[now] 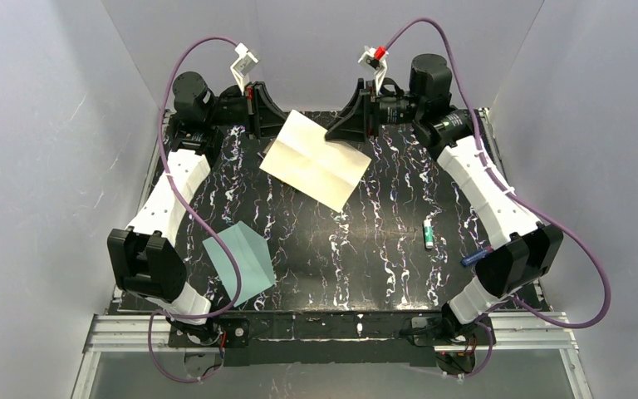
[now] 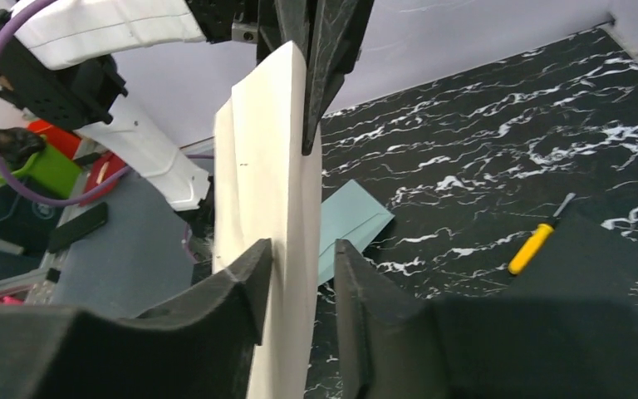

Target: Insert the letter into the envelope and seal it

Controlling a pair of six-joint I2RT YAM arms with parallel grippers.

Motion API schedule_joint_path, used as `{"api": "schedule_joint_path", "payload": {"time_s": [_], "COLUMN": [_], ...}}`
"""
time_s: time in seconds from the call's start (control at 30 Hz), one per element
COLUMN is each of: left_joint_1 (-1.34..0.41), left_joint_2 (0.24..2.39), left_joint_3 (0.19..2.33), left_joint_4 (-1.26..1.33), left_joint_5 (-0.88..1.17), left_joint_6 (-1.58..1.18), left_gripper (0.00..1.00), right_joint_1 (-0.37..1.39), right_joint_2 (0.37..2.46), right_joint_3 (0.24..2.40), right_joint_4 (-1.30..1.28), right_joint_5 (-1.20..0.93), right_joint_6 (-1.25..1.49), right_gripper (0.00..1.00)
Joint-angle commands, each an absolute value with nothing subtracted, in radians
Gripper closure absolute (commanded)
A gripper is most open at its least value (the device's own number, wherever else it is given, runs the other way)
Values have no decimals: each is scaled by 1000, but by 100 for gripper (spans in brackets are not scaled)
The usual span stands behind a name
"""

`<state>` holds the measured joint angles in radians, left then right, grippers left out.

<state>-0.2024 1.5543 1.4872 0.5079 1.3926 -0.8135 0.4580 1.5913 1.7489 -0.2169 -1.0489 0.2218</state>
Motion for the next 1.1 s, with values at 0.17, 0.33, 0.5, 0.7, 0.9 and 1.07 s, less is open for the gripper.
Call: {"api": "schedule_joint_path", "payload": {"time_s": [0.17,0.33,0.5,0.7,0.9,1.07], "left_joint_1": [-201,-201,-190,-124,-8,-2], "left_joint_2": [1543,1544,1517,1472,1391,1386], "left_joint_3": [1504,1508,1505,1446,1324,1347], "left_joint_4": [522,522,522,522,339,93], "left_joint_5": [1432,1420,1364,1235,920,741], "left_joint_6": [-790,-792,-762,-745,-636,-602], "left_gripper": [100,100,100,49,13,9], "right_joint_1": [457,460,463,460,445,445], "right_joint_2": [1580,1580,1559,1525,1464,1444], "right_joint_3": [1713,1721,1718,1747,1716,1710], "right_joint_4": [-119,-122,-120,-123,-147,-138], "right_joint_5": [-1128,-1106,-1038,-864,-434,-89], "right_joint_6": [299,302,286,243,198,272], "right_gripper": [66,80,99,99,99,99]}}
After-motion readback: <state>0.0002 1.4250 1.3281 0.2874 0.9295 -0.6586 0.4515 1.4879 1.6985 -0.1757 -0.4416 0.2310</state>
